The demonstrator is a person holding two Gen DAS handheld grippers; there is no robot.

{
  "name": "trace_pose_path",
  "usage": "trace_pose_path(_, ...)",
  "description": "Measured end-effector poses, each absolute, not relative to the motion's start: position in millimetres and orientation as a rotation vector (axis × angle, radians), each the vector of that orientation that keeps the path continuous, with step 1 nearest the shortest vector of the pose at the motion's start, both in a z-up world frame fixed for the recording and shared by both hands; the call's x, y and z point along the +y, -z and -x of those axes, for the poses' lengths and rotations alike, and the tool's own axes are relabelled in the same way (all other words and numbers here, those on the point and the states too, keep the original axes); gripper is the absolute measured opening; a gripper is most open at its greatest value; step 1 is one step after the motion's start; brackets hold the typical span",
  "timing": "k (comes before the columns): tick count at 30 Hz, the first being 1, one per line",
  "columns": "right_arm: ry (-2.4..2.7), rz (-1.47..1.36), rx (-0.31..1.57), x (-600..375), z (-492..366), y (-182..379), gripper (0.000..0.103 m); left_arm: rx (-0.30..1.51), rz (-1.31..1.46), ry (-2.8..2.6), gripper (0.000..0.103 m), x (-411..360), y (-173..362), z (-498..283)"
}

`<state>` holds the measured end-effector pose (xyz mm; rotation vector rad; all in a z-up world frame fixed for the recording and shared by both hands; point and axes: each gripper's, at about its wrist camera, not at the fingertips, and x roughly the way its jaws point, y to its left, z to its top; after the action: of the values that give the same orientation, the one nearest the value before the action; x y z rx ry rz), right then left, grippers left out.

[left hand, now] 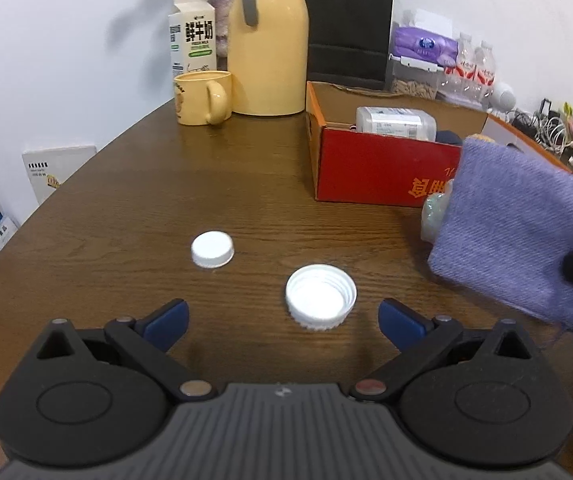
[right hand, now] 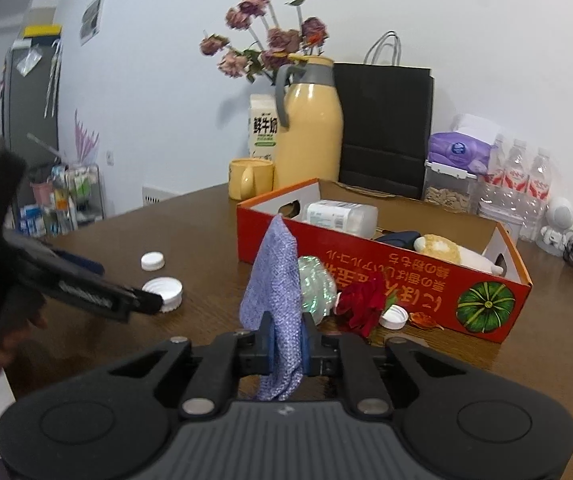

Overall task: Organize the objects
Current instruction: 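Grasp the white bottle cap with the left gripper while the right holds the cloth, then carry the cap and purple cloth over the cardboard box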

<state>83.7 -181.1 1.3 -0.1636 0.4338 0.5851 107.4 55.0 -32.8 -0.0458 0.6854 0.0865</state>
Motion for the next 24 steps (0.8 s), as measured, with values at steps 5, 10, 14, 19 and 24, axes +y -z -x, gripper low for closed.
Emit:
trace_pose_path(5, -0.58, 0.138, 0.434, -184.6, -86.3, -0.9, 0.011, 0.705, 0.038, -0.049, 0.045, 50.0, 35.8, -123.5)
trace_pose_path(10, -0.578, 0.126, 0.438, -187.1, -89.8, 0.8, 0.011, 0.688, 0.033, -0.021, 0.041, 46.3, 31.9, -120.0)
trace_pose_path(14, -0.582, 0.113, 0.433, -187.9, -91.8, -1.2, 0.011, 0.661, 0.041, -0.023, 0.041, 44.8, 22.8, -118.1)
trace_pose_path(19, -0.602, 0.07, 0.426, -190.8, -97.3, -8.8, 0.01, 0.603, 0.043, -0.005, 0.041, 37.3, 1.4, -116.0)
trace_pose_path(24, -0.605, 0.032, 0.39, -194.0, -105.7, -21.6, 0.01, 0.543, 0.043, 0.021, 0.041, 24.8, -22.0, -120.9)
